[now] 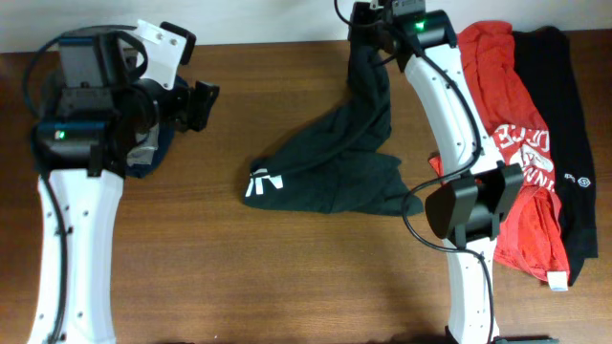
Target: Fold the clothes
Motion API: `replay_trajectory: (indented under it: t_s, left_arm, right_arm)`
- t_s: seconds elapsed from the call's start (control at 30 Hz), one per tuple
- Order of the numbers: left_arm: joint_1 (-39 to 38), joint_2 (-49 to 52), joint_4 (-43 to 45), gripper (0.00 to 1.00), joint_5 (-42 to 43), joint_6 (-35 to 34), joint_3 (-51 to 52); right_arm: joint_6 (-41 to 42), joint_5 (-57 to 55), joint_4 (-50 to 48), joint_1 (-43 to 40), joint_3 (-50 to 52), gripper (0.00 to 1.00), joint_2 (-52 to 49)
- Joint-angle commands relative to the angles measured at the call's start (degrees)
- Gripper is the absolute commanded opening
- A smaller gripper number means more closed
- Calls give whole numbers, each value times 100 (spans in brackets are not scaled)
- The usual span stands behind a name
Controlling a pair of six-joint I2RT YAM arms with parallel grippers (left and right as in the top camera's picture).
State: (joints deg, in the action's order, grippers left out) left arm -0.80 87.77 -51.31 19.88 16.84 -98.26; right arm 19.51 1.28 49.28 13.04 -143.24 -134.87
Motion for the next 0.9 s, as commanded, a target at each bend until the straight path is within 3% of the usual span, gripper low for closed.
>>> replay_trajectory:
  t_s: [0.0, 0.07, 0.27, 0.53, 0.87]
  left_arm:
    - [-81, 313, -107, 82, 9, 83, -101]
    - [-184, 422, -111, 82, 44, 85, -101]
    - [-907, 671, -131, 82, 201, 608, -101]
    - [-2310, 1674, 216, 83, -35, 1115, -101]
    - [-3309, 3150, 1421, 83, -153, 1113, -101]
  right_arm:
    - [55, 39, 59, -223, -92, 62, 313]
    - [52, 232, 286, -387, -144, 78, 514]
    - [48, 914, 1471, -1097, -160, 93, 1191]
    - [-170, 1121, 2782, -2026, -131, 95, 1331]
    - [-470, 1095, 3003, -2177, -131, 95, 1257]
